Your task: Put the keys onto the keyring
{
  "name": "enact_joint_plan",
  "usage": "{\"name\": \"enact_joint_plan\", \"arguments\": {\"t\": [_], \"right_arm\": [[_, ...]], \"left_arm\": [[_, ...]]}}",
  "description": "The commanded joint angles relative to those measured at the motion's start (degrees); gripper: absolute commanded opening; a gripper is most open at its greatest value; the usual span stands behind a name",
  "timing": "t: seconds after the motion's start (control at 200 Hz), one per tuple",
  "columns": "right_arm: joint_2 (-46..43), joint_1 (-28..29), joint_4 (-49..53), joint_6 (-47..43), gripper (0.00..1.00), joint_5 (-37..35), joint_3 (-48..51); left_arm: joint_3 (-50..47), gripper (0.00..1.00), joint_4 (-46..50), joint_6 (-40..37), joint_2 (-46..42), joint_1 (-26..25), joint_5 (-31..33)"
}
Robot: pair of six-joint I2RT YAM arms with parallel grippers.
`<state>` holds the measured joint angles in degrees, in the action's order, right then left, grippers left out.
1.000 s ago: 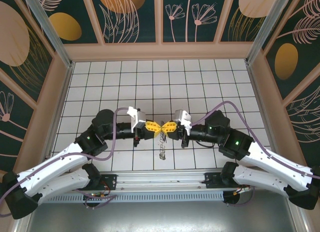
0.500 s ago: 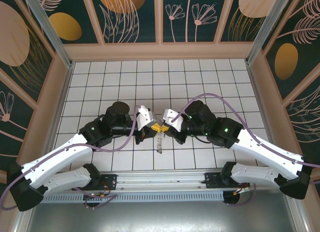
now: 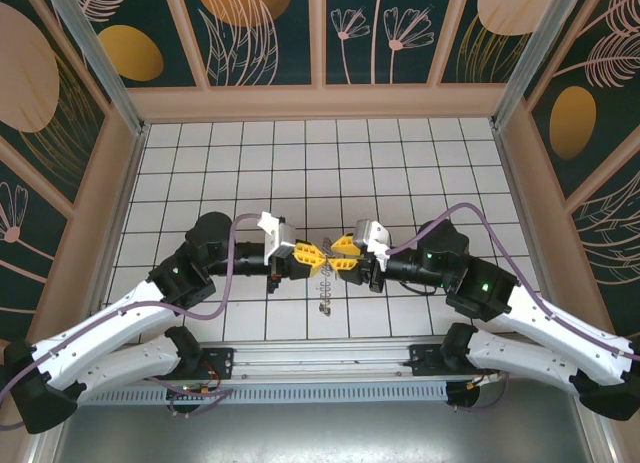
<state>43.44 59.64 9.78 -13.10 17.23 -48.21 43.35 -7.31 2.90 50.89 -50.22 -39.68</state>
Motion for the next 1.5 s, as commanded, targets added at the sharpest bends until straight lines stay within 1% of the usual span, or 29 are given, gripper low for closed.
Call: {"name": "enact_joint_plan", "arguments": {"t": [0.0, 0.065, 0.315, 0.355, 0.425, 0.495, 0.631, 0.676, 0.726, 0.791, 0.886, 1.066, 1.121, 1.161, 1.186, 1.221, 1.311, 1.421, 1.466, 1.496], "right_arm": [[0.13, 0.22, -5.16, 1.50, 0.23, 0.96, 0.58], [0.36, 0.27, -5.40, 1.54, 0.17, 1.20, 0.40], [0.73, 0.30, -5.44, 2.16, 0.10, 1.24, 0.39], [0.68, 0.22, -5.44, 2.20, 0.07, 1.06, 0.26], [0.68, 0.26, -5.23, 1.72, 0.00, 0.72, -0.07], [0.68, 0.28, -4.35, 0.81, 0.00, -0.73, -0.60], [1.58, 0.17, 0.52, -1.31, 0.00, -3.88, -3.35], [2.64, 0.21, 2.71, -2.10, 0.00, -4.54, -4.74], [3.96, 0.21, 4.89, -3.04, 0.00, -4.99, -6.31], [5.62, 0.30, 7.13, -4.14, 0.00, -5.10, -7.88], [7.27, 0.26, 8.37, -5.15, 0.00, -4.95, -9.16], [9.65, 0.61, 11.48, -6.53, 0.00, -6.27, -11.23], [10.56, 0.73, 12.71, -7.02, 0.00, -7.05, -11.97], [11.31, 0.92, 13.63, -7.40, 0.00, -7.50, -12.46], [11.79, 1.01, 14.12, -7.62, 0.00, -7.84, -12.72], [12.24, 1.09, 14.54, -7.92, 0.00, -8.15, -13.08], [11.94, 1.22, 13.95, -7.85, 0.00, -7.71, -12.59], [9.28, 1.18, 10.87, -6.12, 0.00, -7.00, -10.12], [7.91, 1.15, 9.48, -5.23, 0.06, -6.72, -8.78], [7.11, 1.18, 8.55, -4.59, 0.12, -6.22, -8.04]], "left_arm": [[-0.71, 0.00, -7.35, 2.54, -1.06, -0.29, -3.80], [-1.28, 0.00, -8.72, 3.07, -1.44, -0.31, -3.96], [-3.95, 0.00, -16.47, 6.67, -3.33, -0.27, -4.12], [-4.47, 0.00, -18.09, 7.55, -3.14, -0.29, -4.28], [-4.72, 0.00, -18.87, 8.18, -2.49, -0.25, -4.46], [-3.40, 0.00, -14.59, 6.12, -1.72, -0.27, -3.67], [2.74, 0.00, 2.24, -2.26, 0.17, -0.30, 1.89], [4.63, 0.06, 7.02, -4.60, 1.04, -0.26, 3.60], [6.69, 0.09, 11.91, -7.34, 2.41, -0.31, 4.88], [9.11, 0.10, 17.02, -10.23, 4.48, -0.25, 6.53], [11.62, 0.09, 21.29, -12.80, 7.15, -0.28, 7.28], [12.03, 0.10, 24.27, -15.08, 9.84, -0.27, 6.92], [13.91, 0.10, 25.08, -15.76, 10.65, -0.29, 6.62], [14.04, 0.07, 25.39, -15.98, 11.18, -0.24, 6.18], [14.07, 0.00, 25.48, -16.20, 11.43, -0.32, 5.65], [14.05, 0.00, 25.44, -16.50, 11.70, -0.25, 4.88], [13.09, 0.00, 23.07, -15.68, 11.24, -0.27, 3.22], [10.14, 0.00, 16.98, -13.20, 8.49, -0.28, 1.93], [9.17, 0.00, 14.34, -11.93, 7.38, -0.28, 1.51], [8.67, 0.00, 12.91, -11.03, 6.85, -0.24, 1.14]]}}
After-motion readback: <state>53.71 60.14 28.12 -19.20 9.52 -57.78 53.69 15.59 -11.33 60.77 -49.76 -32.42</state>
